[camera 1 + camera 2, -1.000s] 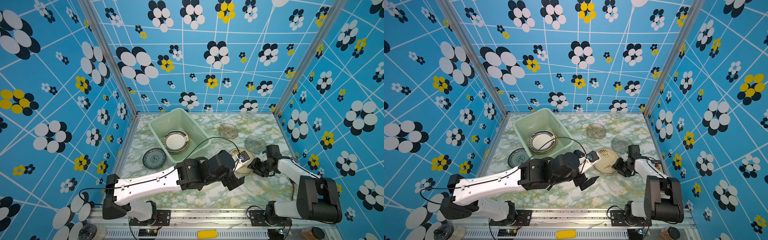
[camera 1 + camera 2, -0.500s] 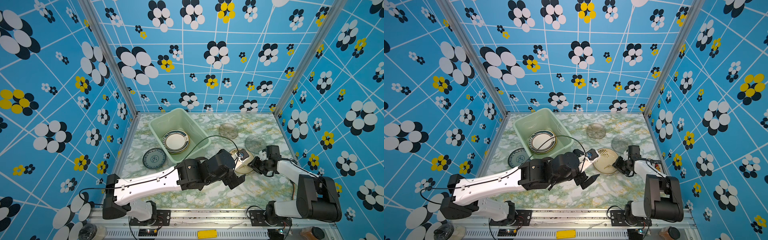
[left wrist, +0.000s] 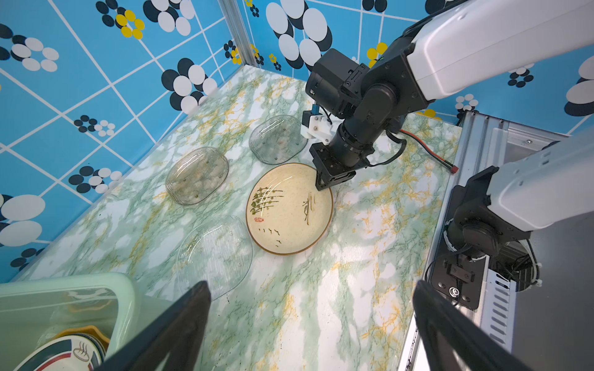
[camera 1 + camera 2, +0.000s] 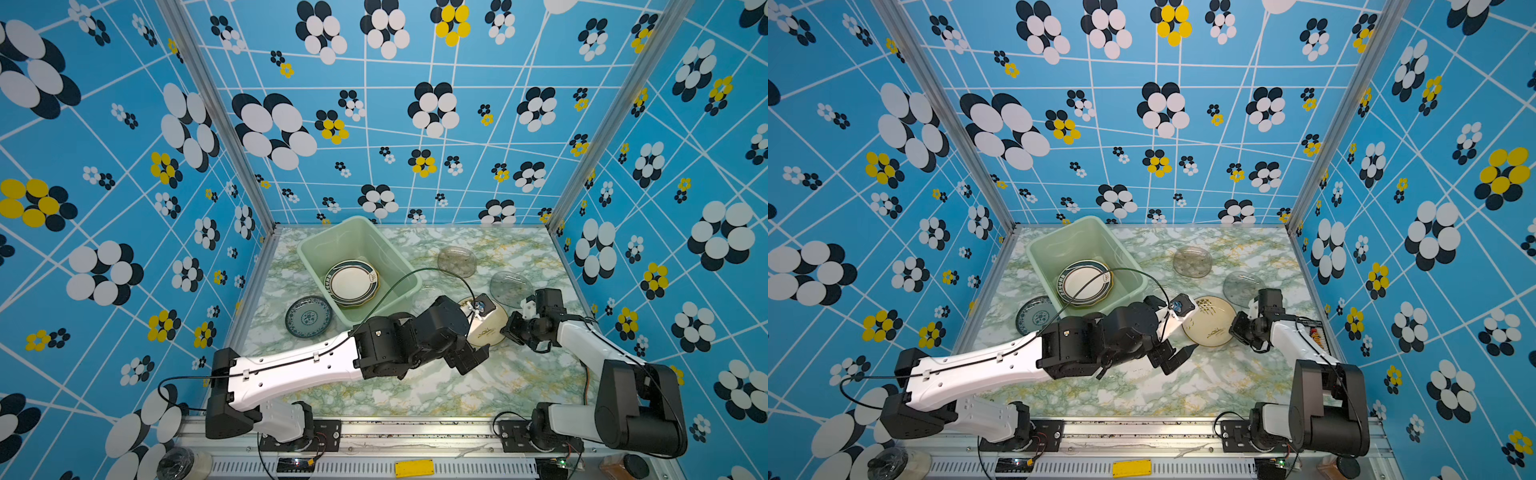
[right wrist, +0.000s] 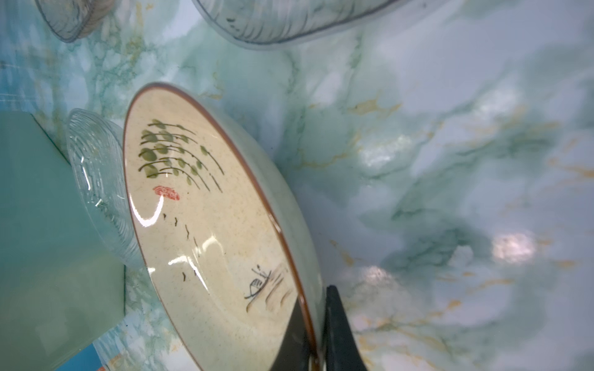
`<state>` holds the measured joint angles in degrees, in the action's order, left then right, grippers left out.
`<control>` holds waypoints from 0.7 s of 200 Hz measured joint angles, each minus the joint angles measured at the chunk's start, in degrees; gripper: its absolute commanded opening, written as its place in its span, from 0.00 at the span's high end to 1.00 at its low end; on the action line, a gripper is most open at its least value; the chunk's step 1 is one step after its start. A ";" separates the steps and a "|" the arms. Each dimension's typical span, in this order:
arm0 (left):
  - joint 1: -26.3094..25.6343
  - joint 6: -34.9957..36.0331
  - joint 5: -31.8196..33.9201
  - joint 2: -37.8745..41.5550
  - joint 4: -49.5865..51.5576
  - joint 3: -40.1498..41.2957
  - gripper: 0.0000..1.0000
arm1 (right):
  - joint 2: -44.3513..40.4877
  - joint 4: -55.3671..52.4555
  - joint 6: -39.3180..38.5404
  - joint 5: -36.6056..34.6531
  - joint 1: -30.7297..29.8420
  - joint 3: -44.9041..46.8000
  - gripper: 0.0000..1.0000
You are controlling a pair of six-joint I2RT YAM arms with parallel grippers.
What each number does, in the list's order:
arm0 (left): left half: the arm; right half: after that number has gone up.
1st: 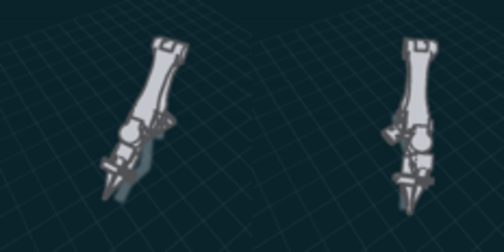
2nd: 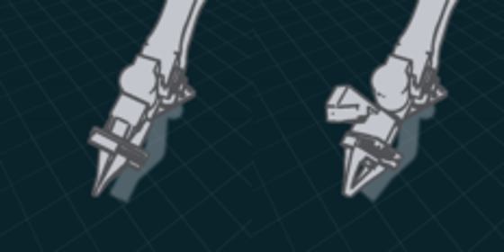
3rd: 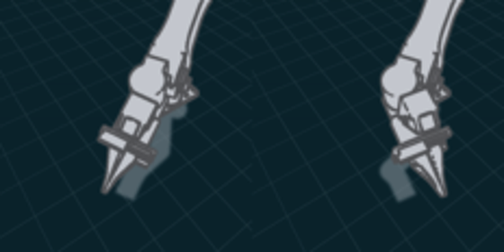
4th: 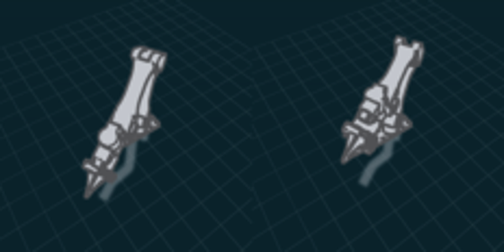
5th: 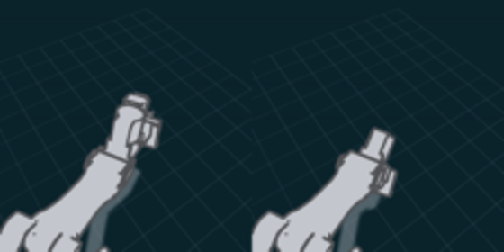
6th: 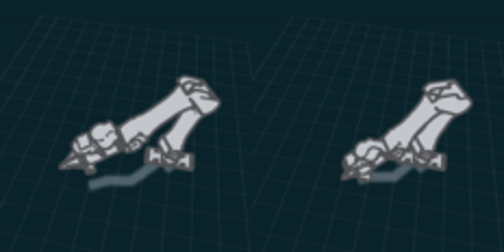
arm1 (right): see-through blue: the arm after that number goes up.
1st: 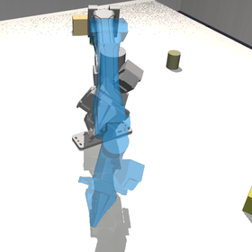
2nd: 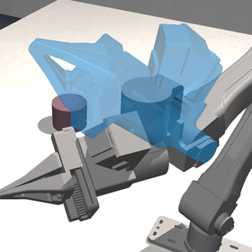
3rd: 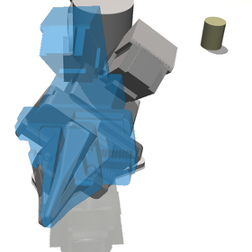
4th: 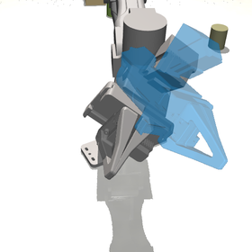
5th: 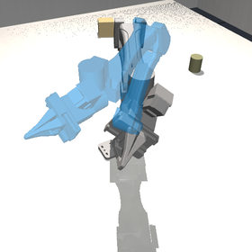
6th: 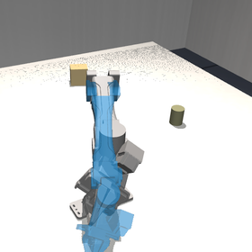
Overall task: Place the plates into the plastic bin on the countertop
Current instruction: Pick up the plate from the middle-right of the table.
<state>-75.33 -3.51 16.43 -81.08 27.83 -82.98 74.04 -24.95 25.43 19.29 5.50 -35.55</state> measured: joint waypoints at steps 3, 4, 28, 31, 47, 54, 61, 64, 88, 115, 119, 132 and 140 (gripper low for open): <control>0.00 -0.11 0.09 0.09 0.02 0.00 0.01 | -0.81 -1.01 0.02 -0.48 0.00 0.00 1.00; 0.00 -0.17 0.17 0.13 0.02 0.00 0.01 | -1.01 -1.22 0.02 -0.59 0.00 0.00 1.00; 0.24 -1.14 1.14 1.46 0.04 0.00 0.01 | -7.98 -7.96 0.11 -3.54 0.00 0.26 1.00; 0.28 -1.31 1.27 1.68 0.07 0.00 0.01 | -8.81 -8.68 0.13 -3.78 0.00 0.26 1.00; 0.39 -1.88 1.99 3.02 0.26 0.00 0.01 | -13.14 -11.93 0.90 -4.81 0.00 0.07 1.00; 0.57 -2.10 2.40 3.65 0.46 0.00 0.01 | -14.38 -13.33 1.22 -5.11 0.00 -0.31 1.00; 0.59 -2.56 2.95 4.31 0.55 0.00 0.01 | -15.17 -14.67 1.73 -5.22 0.00 -0.96 1.00; 0.63 -2.64 3.17 4.59 0.66 -0.02 0.01 | -15.41 -15.21 2.03 -5.22 0.00 -1.33 1.00; 0.87 -4.39 5.62 6.36 2.21 -0.57 0.01 | -16.17 -17.40 4.66 -4.96 0.00 -3.82 1.00; 1.44 -6.86 8.11 8.96 5.07 -1.53 0.01 | -18.36 -19.80 8.48 -4.81 0.00 -7.15 1.00; 1.53 -7.19 8.41 9.49 5.42 -1.53 0.01 | -18.62 -20.24 9.11 -4.70 0.00 -7.89 1.00; 2.25 -9.01 9.27 11.61 6.93 -1.53 0.01 | -18.78 -21.35 10.97 -4.13 0.00 -10.47 1.00; 2.93 -10.12 9.55 12.85 7.82 -1.51 0.01 | -18.75 -21.64 12.09 -3.74 0.00 -12.09 1.00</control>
<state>-72.40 -13.63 25.98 -68.23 35.66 -84.49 55.29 -46.59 37.52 15.55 5.50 -47.64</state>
